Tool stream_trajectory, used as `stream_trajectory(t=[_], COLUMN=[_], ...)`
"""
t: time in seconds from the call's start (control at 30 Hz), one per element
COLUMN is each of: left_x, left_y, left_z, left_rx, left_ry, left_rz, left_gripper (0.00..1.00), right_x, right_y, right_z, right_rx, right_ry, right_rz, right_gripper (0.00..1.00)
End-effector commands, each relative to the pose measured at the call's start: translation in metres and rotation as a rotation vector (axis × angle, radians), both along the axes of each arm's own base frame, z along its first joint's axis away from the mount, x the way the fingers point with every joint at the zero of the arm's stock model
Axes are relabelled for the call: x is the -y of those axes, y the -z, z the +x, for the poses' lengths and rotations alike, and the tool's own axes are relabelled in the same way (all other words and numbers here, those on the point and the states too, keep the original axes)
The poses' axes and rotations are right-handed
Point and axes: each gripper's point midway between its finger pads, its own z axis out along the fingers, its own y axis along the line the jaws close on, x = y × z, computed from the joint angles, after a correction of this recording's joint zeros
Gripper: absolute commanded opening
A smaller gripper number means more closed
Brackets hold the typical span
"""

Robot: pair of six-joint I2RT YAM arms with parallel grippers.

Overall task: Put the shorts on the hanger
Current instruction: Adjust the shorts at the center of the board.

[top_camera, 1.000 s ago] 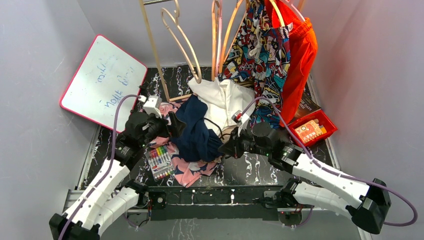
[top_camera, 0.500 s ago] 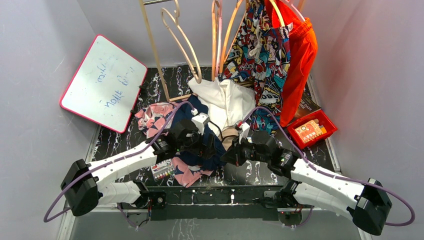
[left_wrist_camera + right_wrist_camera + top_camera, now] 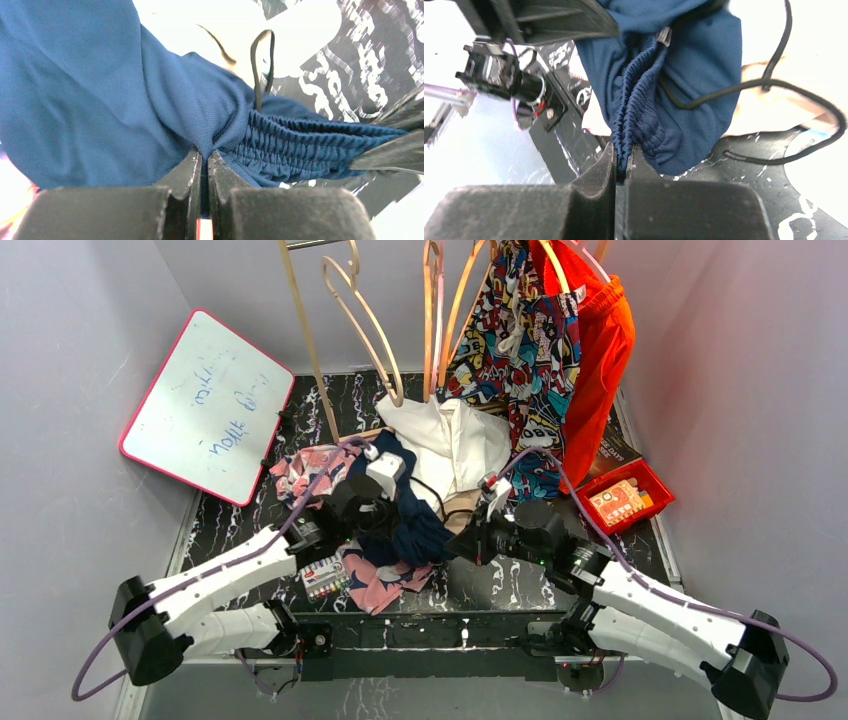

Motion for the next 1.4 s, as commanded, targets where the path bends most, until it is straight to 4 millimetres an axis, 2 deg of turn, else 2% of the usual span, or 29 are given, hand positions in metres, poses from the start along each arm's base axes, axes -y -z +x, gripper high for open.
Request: stream_trajectory(t=[0.0,0.07,0.1,0.13,0.2,0.23,0.27,0.4,0.5,0.57,0.63,0.7,0.73,0.77,0.8,0.83,0.97,1.03,1.1,1.17,1.23,1.3,1.37], left_x=[-0.021,-0.03,-0.035,-0.041,-0.055,-0.061,-0.067,-0.102,-0.129,-0.143,-0.153,-0.157,-0.156,-0.154,-0.149,-0.146,-0.125,-0.105,-0.071,-0.041,-0.017,-0.007,-0.007], left_y=[-0.132,-0.179,-0.195,-0.205,-0.201,-0.189,-0.168,-0.069,-0.013,0.006,0.012,0.006,0.0,-0.006,-0.017,-0.025,-0.06,-0.077,-0.094,-0.099,-0.093,-0.086,-0.083], left_z=[0.025,0.026,0.026,0.025,0.024,0.023,0.023,0.016,-0.001,-0.011,-0.015,-0.014,-0.012,-0.01,-0.007,-0.006,-0.006,-0.01,-0.019,-0.03,-0.04,-0.046,-0.048], left_rx=[0.307,0.394,0.425,0.446,0.45,0.435,0.404,0.2,0.037,-0.018,-0.033,-0.021,-0.009,0.002,0.015,0.026,0.028,0.004,-0.044,-0.099,-0.172,-0.226,-0.243], left_ry=[-0.081,-0.114,-0.135,-0.167,-0.243,-0.282,-0.326,-0.571,-0.787,-0.876,-0.935,-0.949,-0.94,-0.923,-0.9,-0.862,-0.732,-0.625,-0.457,-0.313,-0.202,-0.165,-0.168], left_rz=[-0.094,-0.161,-0.199,-0.236,-0.284,-0.293,-0.284,-0.175,-0.12,-0.08,-0.049,-0.037,-0.038,-0.042,-0.058,-0.058,-0.126,-0.19,-0.285,-0.346,-0.356,-0.349,-0.351], left_gripper=[0.0,0.0,0.0,0.0,0.0,0.0,0.0,0.0,0.0,0.0,0.04,0.26,0.53,0.68,0.9,0.97,0.98,0.98,0.98,0.98,0.97,0.96,0.96], right_x=[0.007,0.014,0.017,0.019,0.019,0.018,0.016,0.016,0.023,0.029,0.033,0.033,0.033,0.031,0.028,0.025,0.012,0.002,-0.009,-0.02,-0.033,-0.046,-0.057], right_y=[-0.106,-0.14,-0.151,-0.156,-0.15,-0.137,-0.122,-0.064,-0.038,-0.032,-0.032,-0.034,-0.033,-0.033,-0.032,-0.032,-0.034,-0.042,-0.049,-0.06,-0.073,-0.078,-0.074], right_z=[0.026,0.028,0.028,0.027,0.026,0.025,0.024,0.015,0.009,0.007,0.007,0.004,0.002,0.0,-0.004,-0.007,-0.013,-0.014,-0.012,-0.01,-0.01,-0.012,-0.015], right_rx=[0.24,0.308,0.328,0.334,0.316,0.282,0.241,0.088,0.03,0.023,0.03,0.039,0.037,0.037,0.032,0.03,0.02,0.025,0.016,0.023,0.044,0.072,0.097], right_ry=[0.116,0.138,0.148,0.155,0.154,0.155,0.157,0.161,0.18,0.193,0.202,0.184,0.171,0.15,0.119,0.092,0.015,-0.019,-0.039,-0.058,-0.088,-0.121,-0.146], right_rz=[0.148,0.192,0.21,0.224,0.231,0.221,0.208,0.168,0.154,0.148,0.144,0.139,0.132,0.128,0.12,0.117,0.136,0.177,0.211,0.261,0.306,0.309,0.27], right_gripper=[0.0,0.0,0.0,0.0,0.0,0.0,0.0,0.0,0.0,0.0,0.0,0.0,0.0,0.0,0.0,0.0,0.0,0.0,0.0,0.0,0.0,0.0,0.0])
